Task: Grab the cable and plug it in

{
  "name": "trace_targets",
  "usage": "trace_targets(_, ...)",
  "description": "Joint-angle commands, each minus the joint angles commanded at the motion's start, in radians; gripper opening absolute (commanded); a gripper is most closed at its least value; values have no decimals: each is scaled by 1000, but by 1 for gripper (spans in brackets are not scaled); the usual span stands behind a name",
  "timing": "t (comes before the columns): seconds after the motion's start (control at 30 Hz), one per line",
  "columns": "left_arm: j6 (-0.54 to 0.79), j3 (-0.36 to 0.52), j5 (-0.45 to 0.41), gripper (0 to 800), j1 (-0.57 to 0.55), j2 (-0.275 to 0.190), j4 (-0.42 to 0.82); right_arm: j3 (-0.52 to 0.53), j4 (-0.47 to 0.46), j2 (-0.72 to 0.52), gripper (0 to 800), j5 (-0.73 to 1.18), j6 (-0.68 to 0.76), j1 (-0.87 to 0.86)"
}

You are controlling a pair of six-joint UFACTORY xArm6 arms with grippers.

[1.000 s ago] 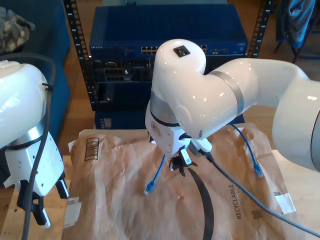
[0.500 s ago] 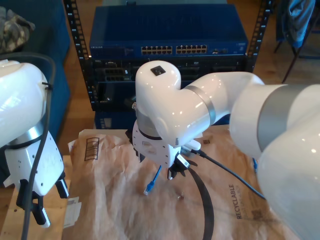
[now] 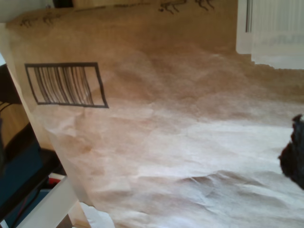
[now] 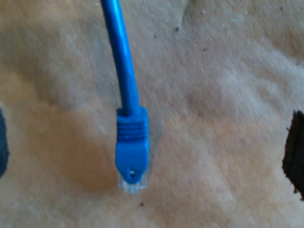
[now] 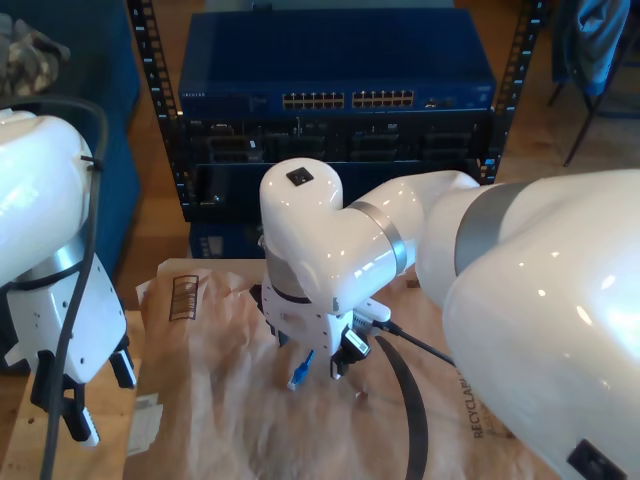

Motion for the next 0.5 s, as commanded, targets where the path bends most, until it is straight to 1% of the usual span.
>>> trace_targets(0.13, 0, -14, 2, 800, 0, 0, 0, -8, -2, 17, 797, 3, 17, -8)
trace_targets(0.5, 2, -15, -2, 800, -2, 2, 0, -5, -3, 34, 796, 9, 41, -28)
